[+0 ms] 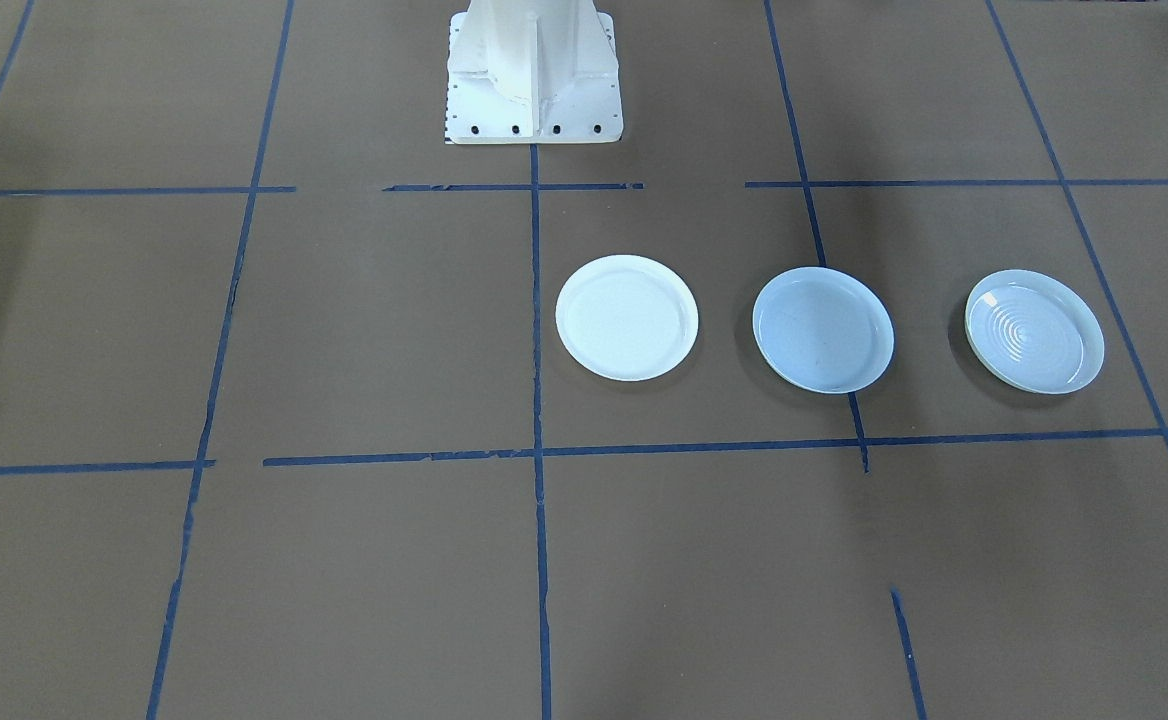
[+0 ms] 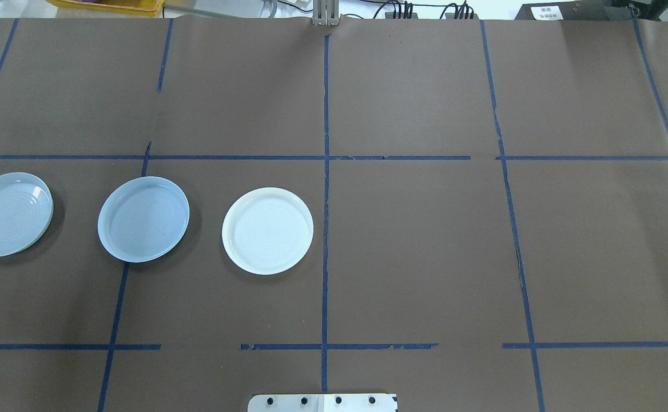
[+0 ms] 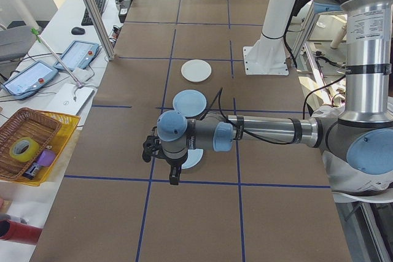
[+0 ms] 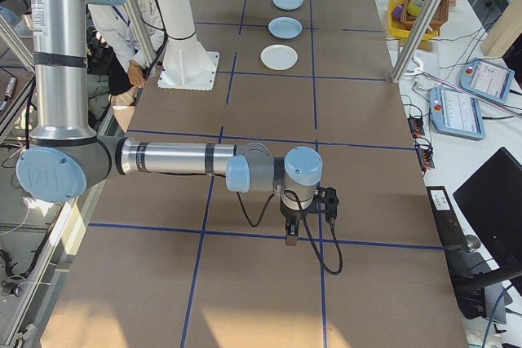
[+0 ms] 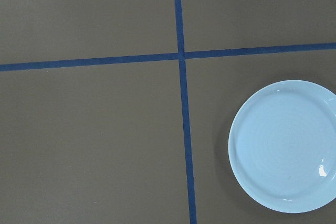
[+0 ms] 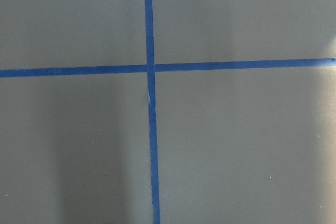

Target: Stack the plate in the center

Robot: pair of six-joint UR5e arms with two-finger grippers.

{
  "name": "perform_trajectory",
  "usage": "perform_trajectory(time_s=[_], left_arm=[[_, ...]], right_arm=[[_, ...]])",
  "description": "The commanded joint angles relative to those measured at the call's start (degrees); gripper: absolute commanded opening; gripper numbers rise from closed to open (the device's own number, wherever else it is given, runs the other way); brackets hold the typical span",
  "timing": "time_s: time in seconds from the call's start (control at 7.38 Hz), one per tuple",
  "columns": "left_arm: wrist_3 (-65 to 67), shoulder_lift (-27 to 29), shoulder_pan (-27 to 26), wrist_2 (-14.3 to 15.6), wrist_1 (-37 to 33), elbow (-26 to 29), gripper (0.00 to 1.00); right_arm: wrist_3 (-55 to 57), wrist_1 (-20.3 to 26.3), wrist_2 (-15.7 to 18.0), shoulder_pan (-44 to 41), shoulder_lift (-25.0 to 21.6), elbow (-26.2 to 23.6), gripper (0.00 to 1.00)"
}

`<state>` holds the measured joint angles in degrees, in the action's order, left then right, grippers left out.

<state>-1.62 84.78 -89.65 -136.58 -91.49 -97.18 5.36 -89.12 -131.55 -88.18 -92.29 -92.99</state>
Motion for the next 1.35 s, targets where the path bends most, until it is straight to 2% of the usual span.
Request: perform_trajectory(time_s=[0.0, 0.27, 0.54, 0.68, 0.81, 1.08, 1.22], left_arm=[[0.0, 0.0, 0.0, 0.3, 0.0, 0.1, 1.0], [0.0, 0.1, 0.0, 0.2, -0.1, 0.0, 1.0], [1.8, 0.9, 0.1, 0.0, -4.5, 1.5, 1.0], [9.4, 0.9, 2.0, -0.1, -7.9, 2.9, 1.0], [18.1, 0.8, 6.2, -0.2, -17.3, 6.0, 1.0], [32.8, 1.1, 14.1, 0.1, -41.8, 17.7, 1.0], [37.5, 1.9, 17.0, 0.2, -48.2, 21.3, 1.0]], right_arm=[[0.0, 0.0, 0.1, 0.0, 0.0, 0.0, 1.0], [0.0, 0.0, 0.1, 0.0, 0.0, 0.0, 1.0], [0.0, 0.0, 0.0, 0.0, 0.0, 0.0, 1.0], [0.0, 0.0, 0.1, 0.0, 0.0, 0.0, 1.0], [0.0, 0.0, 0.1, 0.0, 0.0, 0.0, 1.0], [-0.1, 0.0, 0.1, 0.0, 0.0, 0.0, 1.0], [0.0, 0.0, 0.0, 0.0, 0.0, 0.0, 1.0]])
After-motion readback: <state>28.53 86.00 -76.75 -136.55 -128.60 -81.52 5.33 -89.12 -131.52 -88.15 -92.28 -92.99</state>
